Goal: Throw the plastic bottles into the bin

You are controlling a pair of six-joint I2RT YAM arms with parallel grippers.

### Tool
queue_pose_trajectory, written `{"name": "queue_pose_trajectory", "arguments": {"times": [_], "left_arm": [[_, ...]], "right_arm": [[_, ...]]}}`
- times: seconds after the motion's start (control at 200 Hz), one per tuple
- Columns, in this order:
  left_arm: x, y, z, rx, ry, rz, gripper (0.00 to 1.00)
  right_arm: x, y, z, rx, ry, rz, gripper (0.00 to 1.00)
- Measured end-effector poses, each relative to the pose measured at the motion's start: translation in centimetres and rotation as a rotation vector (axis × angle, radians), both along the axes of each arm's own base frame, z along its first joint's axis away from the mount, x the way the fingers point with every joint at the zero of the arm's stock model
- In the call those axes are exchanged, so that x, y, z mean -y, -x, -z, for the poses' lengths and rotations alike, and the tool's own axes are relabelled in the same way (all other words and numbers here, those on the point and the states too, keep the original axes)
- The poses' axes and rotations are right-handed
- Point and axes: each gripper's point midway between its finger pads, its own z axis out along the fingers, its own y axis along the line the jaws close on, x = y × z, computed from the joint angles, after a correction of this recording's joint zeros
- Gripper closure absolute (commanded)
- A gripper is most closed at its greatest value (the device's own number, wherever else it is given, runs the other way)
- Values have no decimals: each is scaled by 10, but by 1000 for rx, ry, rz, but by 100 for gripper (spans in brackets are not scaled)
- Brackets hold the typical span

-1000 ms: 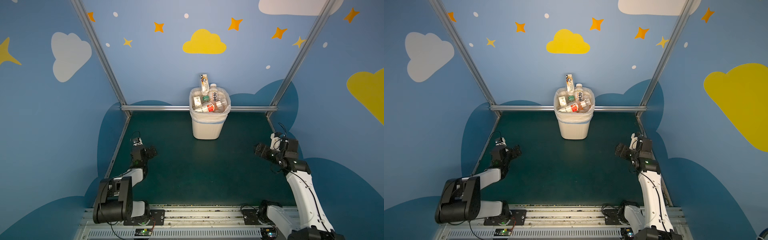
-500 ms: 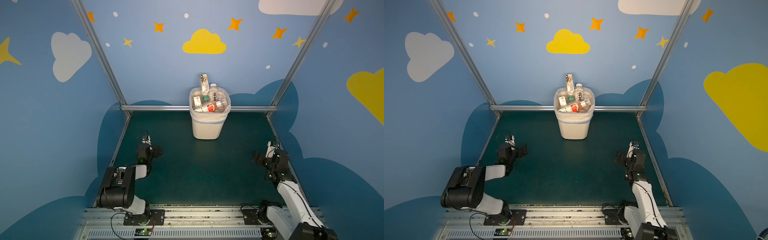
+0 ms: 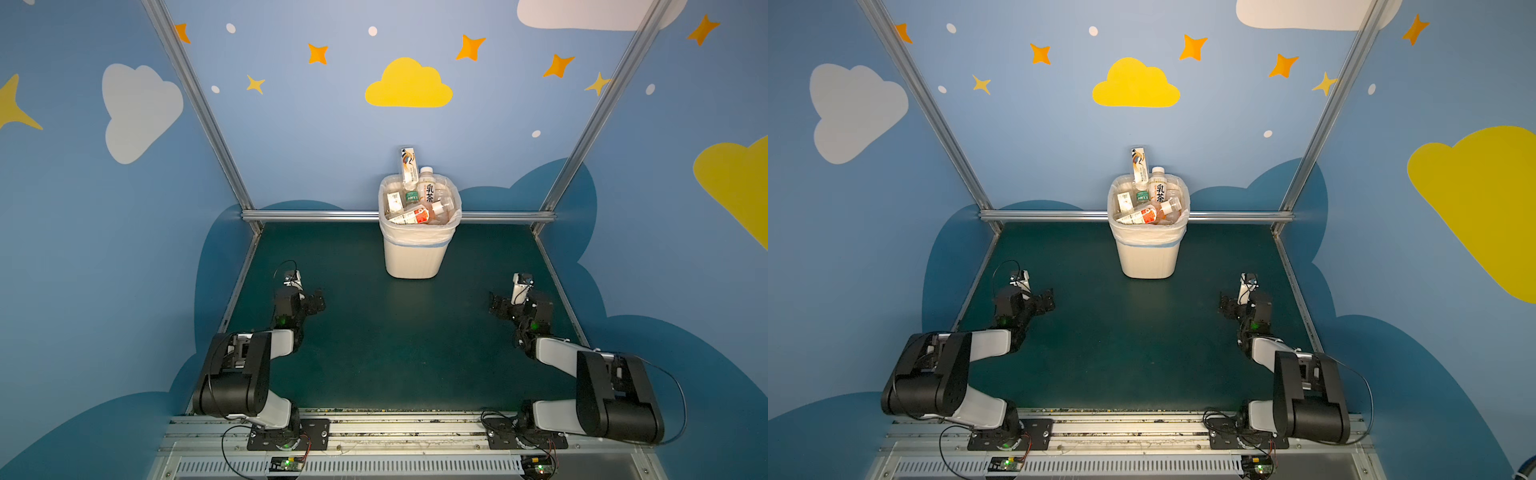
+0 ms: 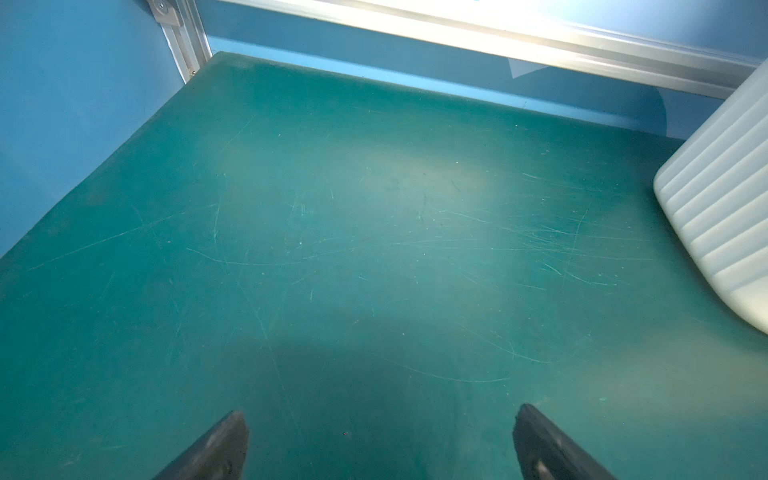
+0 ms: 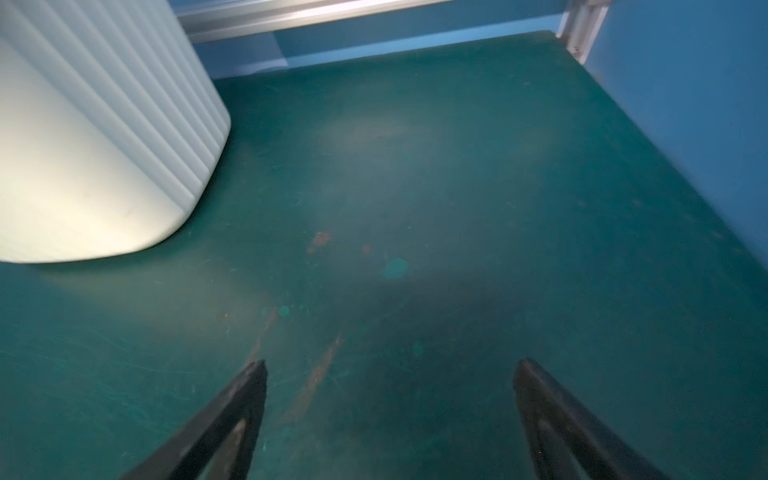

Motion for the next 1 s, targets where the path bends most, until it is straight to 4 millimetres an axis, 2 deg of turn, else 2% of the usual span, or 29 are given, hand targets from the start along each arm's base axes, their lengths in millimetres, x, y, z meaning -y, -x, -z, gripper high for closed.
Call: {"name": "queue_pose_trajectory", "arguments": {"times": [0.07, 0.155, 0.39, 1.001], "left_arm": [[0, 0, 0, 0, 0, 1, 0], [0, 0, 0, 0, 0, 0, 0], [0, 0, 0, 0, 1, 2, 0], [0, 0, 3, -11, 1, 1, 0]], "right_arm": [[-9, -4, 10, 5, 34, -23, 7], [-10, -4, 16, -4, 62, -6, 7], [8, -10, 9, 21, 83, 75, 7], [10, -10, 8, 22, 80, 88, 7]]}}
